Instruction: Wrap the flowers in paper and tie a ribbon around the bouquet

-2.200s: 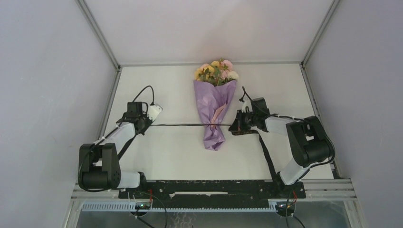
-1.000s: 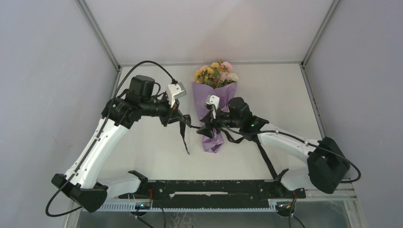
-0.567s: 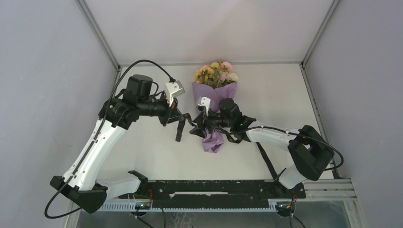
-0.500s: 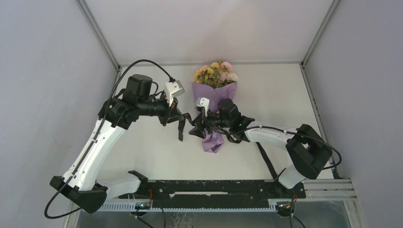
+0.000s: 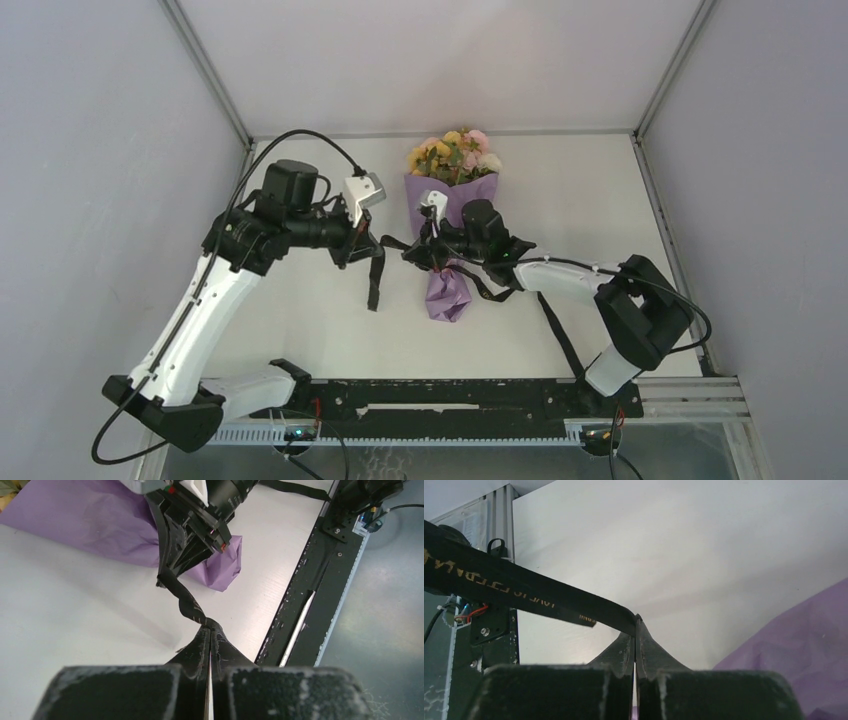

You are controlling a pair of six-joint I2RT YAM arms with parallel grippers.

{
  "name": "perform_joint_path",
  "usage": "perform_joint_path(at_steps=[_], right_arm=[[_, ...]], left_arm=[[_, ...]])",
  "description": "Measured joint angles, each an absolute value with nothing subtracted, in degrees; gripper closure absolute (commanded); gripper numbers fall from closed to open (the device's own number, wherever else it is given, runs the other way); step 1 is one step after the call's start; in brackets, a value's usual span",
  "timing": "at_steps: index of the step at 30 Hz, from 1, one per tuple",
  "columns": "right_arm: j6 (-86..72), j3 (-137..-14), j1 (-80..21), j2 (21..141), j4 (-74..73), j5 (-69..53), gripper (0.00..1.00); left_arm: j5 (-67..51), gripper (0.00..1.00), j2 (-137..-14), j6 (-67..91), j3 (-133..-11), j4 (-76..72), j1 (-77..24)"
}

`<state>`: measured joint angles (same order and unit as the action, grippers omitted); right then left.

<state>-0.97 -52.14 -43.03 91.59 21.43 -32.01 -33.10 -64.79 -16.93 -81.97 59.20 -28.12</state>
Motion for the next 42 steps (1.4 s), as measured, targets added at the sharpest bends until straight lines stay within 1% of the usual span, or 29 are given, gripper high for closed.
perform_joint_path(at_steps=[1, 2, 5, 6, 7, 10, 13, 16, 17, 18, 21, 23, 26, 28, 29, 33, 38, 41, 42], right_arm=[[-1.5, -52.1, -42.8, 91.6, 21.4, -31.9, 1.00], [-1.9, -52.1, -42.6, 91.6, 21.3, -31.8, 1.00], [-4.4, -52.1, -41.9, 91.3, 19.9, -30.9, 1.00], [-5.3, -52.1, -41.6, 91.0, 19.0, -30.4, 1.00], [-6.2, -52.1, -41.3, 90.7, 18.0, -29.8, 1.00], [-9.0, -52.1, -40.8, 89.5, 15.2, -27.8, 1.00], [-12.1, -52.2, -40.8, 89.4, 13.5, -26.6, 1.00], [-15.3, -52.2, -40.5, 89.4, 11.8, -25.9, 1.00], [-16.4, -52.2, -40.4, 89.4, 11.3, -25.7, 1.00], [-17.5, -52.2, -40.3, 89.4, 10.9, -25.5, 1.00], [-20.6, -52.2, -39.8, 89.4, 9.7, -25.3, 1.00], [-22.1, -52.2, -39.7, 89.4, 9.1, -25.5, 1.00], [-23.8, -52.2, -39.2, 89.3, 8.3, -26.9, 1.00], [-24.4, -52.2, -38.9, 89.3, 7.4, -27.9, 1.00], [-24.4, -52.2, -38.5, 89.1, 6.5, -28.5, 1.00], [-24.1, -52.2, -37.4, 88.1, 4.4, -31.3, 1.00], [-21.7, -52.2, -36.4, 87.5, 3.4, -35.6, 1.00], [-20.2, -52.2, -35.9, 87.5, 3.4, -37.2, 1.00], [-19.9, -52.2, -35.6, 87.5, 3.4, -37.8, 1.00]], left_arm=[[-32.9, 0.99, -64.7, -17.0, -82.0, 59.3, -28.1], [-32.4, 0.86, -64.7, -17.0, -82.0, 59.4, -28.1], [-29.2, 0.34, -63.7, -17.9, -79.7, 58.2, -28.2], [-27.1, 0.28, -62.8, -18.2, -77.5, 57.5, -28.2], [-24.6, 0.26, -61.6, -18.5, -74.7, 56.8, -28.2], [-16.6, 0.24, -59.1, -20.7, -65.8, 56.4, -28.3], [-11.0, 0.25, -57.6, -23.1, -59.3, 57.8, -28.3], [-9.1, 0.27, -56.2, -24.8, -56.0, 58.2, -29.2], [-9.2, 0.26, -55.7, -25.1, -55.3, 57.6, -29.7], [-9.6, 0.23, -55.0, -25.5, -54.3, 56.0, -30.5], [-12.9, 0.13, -54.2, -26.2, -49.4, 45.4, -32.0], [-15.5, 0.10, -56.2, -26.1, -46.5, 37.3, -32.3], [-18.3, 0.07, -64.7, -23.7, -45.2, 23.4, -32.2], [-20.9, 0.01, -69.3, -21.8, -44.6, 15.0, -31.1], [-23.2, 0.00, -71.2, -20.8, -43.5, 10.1, -30.1], [-33.4, 0.00, -75.8, -17.9, -38.3, -6.2, -26.2], [-42.9, 0.01, -83.8, -12.5, -36.2, -22.0, -26.2], [-44.3, 0.09, -87.5, -8.9, -36.0, -27.9, -26.4], [-44.4, 0.13, -88.6, -7.9, -36.0, -29.7, -26.4]])
